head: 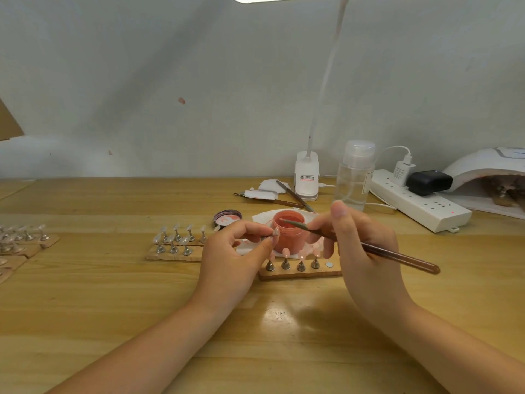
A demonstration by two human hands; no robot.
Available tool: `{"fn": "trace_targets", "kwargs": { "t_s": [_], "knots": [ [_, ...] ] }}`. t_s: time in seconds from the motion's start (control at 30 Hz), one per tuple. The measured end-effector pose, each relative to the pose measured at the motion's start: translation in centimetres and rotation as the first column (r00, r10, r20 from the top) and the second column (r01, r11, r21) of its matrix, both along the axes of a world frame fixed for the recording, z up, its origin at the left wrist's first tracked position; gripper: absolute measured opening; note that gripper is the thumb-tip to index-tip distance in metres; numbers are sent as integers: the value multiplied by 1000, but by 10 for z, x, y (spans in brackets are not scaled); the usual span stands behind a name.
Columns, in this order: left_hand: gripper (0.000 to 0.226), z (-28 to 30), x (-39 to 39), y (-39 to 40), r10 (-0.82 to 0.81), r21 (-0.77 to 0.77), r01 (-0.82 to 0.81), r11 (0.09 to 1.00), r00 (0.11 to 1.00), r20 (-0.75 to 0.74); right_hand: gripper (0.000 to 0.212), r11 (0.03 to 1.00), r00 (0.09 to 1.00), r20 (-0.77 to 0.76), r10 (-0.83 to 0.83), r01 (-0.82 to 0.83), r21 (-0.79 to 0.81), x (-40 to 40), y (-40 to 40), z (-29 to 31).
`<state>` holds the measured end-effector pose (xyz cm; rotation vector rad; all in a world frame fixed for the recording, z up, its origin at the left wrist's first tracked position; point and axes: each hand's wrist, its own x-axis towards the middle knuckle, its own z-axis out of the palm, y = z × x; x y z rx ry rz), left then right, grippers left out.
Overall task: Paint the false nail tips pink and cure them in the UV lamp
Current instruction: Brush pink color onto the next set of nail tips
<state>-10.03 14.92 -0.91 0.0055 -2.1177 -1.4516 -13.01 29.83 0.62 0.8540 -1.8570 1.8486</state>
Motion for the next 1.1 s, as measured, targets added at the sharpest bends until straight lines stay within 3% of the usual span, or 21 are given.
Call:
{"fn": "trace_targets", "kwargs": {
  "t_s": [0.17, 0.33, 0.6, 0.77, 1.1],
  "knots": [
    [18, 0, 0, 0, -9, 10, 9, 1000, 1000, -3, 47, 994, 998, 37, 48, -44, -99, 1, 2, -1],
    [20, 0, 0, 0, -12, 1, 12, 1000, 1000, -10, 38, 1000, 999, 35, 0, 0, -12, -2, 0, -1],
    [18, -2, -1, -1, -17, 9, 18, 1000, 1000, -14, 45, 994, 999, 37, 36, -32, -101, 1, 1, -3],
    [22, -1, -1, 0, -60, 9, 61, 998, 997, -49, 38, 993, 997, 52, -65, 70, -96, -2, 3, -1],
    [28, 1, 0, 2, -85, -109, 75, 991, 992, -93, 32, 998, 997, -40, -61, 62, 23, -2, 2, 3]
  ]
}}
